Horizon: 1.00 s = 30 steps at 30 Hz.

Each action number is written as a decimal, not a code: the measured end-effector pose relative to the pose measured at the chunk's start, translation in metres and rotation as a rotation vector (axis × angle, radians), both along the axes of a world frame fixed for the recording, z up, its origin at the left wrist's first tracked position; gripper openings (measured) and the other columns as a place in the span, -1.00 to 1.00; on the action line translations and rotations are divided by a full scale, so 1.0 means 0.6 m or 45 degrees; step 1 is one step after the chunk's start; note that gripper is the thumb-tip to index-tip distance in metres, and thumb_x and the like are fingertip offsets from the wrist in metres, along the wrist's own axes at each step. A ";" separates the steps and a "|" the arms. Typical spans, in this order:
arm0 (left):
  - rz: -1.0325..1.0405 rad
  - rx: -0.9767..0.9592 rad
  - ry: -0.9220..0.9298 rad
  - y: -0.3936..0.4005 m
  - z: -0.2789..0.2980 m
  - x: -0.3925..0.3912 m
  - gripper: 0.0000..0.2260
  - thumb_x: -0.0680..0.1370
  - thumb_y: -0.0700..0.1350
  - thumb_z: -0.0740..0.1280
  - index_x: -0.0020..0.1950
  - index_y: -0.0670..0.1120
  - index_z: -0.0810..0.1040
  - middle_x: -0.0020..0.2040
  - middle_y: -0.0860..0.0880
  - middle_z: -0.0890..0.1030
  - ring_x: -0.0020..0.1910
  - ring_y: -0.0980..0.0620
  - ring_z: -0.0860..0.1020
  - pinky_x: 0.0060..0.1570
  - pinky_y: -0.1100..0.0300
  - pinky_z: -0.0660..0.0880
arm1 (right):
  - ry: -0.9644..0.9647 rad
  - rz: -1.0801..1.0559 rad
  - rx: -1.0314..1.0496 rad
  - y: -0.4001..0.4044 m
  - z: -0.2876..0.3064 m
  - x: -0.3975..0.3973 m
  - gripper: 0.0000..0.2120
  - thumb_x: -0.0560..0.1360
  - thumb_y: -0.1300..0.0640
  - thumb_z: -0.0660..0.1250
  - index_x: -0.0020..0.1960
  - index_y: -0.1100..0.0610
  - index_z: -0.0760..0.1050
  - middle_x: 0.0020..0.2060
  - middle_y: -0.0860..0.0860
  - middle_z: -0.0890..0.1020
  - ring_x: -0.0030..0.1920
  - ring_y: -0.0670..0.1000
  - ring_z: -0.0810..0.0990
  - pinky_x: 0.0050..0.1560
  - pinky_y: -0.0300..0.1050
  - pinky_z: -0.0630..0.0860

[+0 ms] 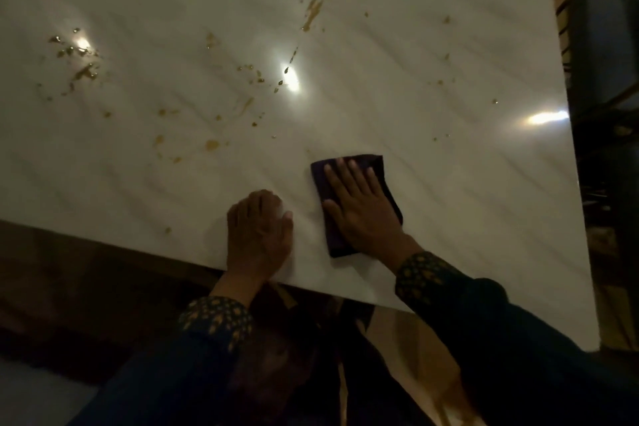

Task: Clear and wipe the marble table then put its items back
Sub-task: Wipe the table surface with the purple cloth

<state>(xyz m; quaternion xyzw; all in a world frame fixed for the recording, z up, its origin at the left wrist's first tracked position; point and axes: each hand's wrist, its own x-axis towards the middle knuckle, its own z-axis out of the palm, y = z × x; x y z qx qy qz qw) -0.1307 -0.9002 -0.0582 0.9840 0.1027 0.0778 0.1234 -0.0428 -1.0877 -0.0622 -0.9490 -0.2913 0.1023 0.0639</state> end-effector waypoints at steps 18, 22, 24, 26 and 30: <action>0.057 -0.060 -0.010 0.068 -0.004 0.018 -0.72 0.56 0.01 0.15 0.15 -0.14 0.41 0.20 -0.12 0.45 0.14 -0.14 0.41 0.20 -0.02 0.26 | -0.067 -0.227 0.055 0.020 -0.011 0.104 -0.37 0.59 -0.05 -0.04 0.52 0.32 0.11 0.47 0.36 0.17 0.48 0.38 0.13 0.48 0.29 -0.05; 0.042 -0.018 -0.063 0.060 0.000 0.018 -0.72 0.56 -0.01 0.15 0.15 -0.16 0.42 0.19 -0.12 0.44 0.12 -0.12 0.40 0.17 0.01 0.27 | -0.014 0.076 0.047 0.005 -0.004 0.037 -0.40 0.62 -0.11 -0.04 0.57 0.16 0.04 0.55 0.17 0.07 0.54 0.19 0.02 0.48 0.14 -0.09; 0.063 -0.025 -0.061 0.058 0.001 0.021 -0.72 0.55 -0.01 0.15 0.15 -0.15 0.42 0.20 -0.12 0.44 0.11 -0.12 0.39 0.16 0.02 0.27 | -0.023 0.157 0.031 -0.041 0.000 0.055 -0.41 0.63 -0.16 -0.08 0.58 0.06 -0.02 0.56 0.07 0.02 0.56 0.11 -0.02 0.50 0.09 -0.12; 0.071 -0.039 -0.040 0.057 -0.003 0.022 -0.72 0.55 0.00 0.15 0.15 -0.14 0.43 0.20 -0.12 0.44 0.11 -0.11 0.39 0.16 0.02 0.27 | -0.022 0.148 0.004 -0.077 0.000 0.087 -0.41 0.62 -0.19 -0.13 0.59 0.01 -0.08 0.57 0.02 -0.02 0.56 0.06 -0.06 0.51 0.06 -0.15; 0.077 -0.046 -0.045 0.058 -0.005 0.023 -0.74 0.54 -0.01 0.16 0.12 -0.12 0.44 0.18 -0.10 0.47 0.09 -0.10 0.41 0.14 0.03 0.30 | -0.026 -0.052 -0.029 -0.047 -0.004 0.146 -0.38 0.60 -0.17 -0.16 0.59 0.05 -0.13 0.57 0.08 -0.09 0.56 0.10 -0.15 0.52 0.05 -0.24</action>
